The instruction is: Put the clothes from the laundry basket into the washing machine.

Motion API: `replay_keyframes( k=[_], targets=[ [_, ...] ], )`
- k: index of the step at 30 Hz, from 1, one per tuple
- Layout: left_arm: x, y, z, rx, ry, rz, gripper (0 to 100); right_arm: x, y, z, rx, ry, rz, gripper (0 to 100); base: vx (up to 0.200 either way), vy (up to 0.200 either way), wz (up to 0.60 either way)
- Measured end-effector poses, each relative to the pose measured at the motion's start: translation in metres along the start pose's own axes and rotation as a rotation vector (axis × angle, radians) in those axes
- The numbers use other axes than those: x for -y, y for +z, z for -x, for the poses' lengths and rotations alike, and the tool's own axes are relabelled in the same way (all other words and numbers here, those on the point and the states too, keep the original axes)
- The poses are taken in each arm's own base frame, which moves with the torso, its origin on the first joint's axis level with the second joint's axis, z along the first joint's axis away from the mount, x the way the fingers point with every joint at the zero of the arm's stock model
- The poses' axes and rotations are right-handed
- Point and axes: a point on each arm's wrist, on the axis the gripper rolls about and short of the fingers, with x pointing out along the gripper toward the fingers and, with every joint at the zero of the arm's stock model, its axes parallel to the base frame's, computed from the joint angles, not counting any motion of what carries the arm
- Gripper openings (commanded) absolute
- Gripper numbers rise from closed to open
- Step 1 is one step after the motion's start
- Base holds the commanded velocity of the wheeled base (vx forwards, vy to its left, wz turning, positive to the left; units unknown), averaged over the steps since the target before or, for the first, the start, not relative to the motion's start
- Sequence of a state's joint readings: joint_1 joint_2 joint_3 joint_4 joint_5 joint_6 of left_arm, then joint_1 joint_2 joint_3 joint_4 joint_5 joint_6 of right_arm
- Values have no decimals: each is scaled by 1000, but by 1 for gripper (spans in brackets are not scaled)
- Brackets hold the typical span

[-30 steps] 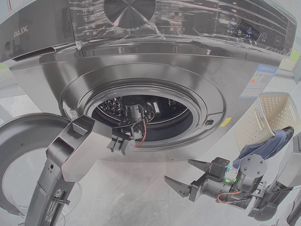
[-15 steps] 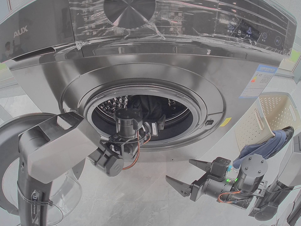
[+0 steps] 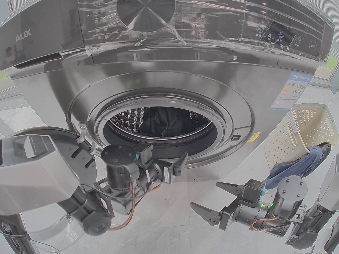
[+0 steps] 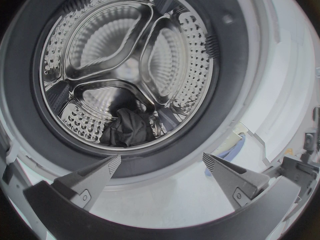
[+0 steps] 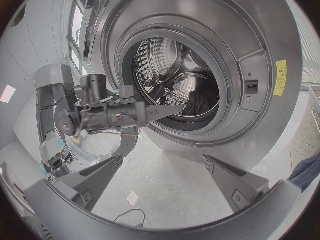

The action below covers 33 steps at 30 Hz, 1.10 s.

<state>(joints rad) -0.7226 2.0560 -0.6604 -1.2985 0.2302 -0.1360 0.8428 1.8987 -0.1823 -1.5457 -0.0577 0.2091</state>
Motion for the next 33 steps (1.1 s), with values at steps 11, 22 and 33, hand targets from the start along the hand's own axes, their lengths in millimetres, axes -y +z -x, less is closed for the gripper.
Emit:
replay_keyframes(
  k=[11, 22, 33],
  targets=[
    [8, -16, 84, -38, -111, -20, 100, 3, 5, 29, 8, -11, 3, 100, 0, 0, 0],
    [-4, 4, 149, 16, -157, -5, 100, 14, 30, 75, 120, -98, -18, 100, -109, 0, 0],
    [-28, 27, 190, 82, -88, 19, 100, 20, 41, 109, 166, -211, -39, 100, -55, 0, 0]
  ],
)
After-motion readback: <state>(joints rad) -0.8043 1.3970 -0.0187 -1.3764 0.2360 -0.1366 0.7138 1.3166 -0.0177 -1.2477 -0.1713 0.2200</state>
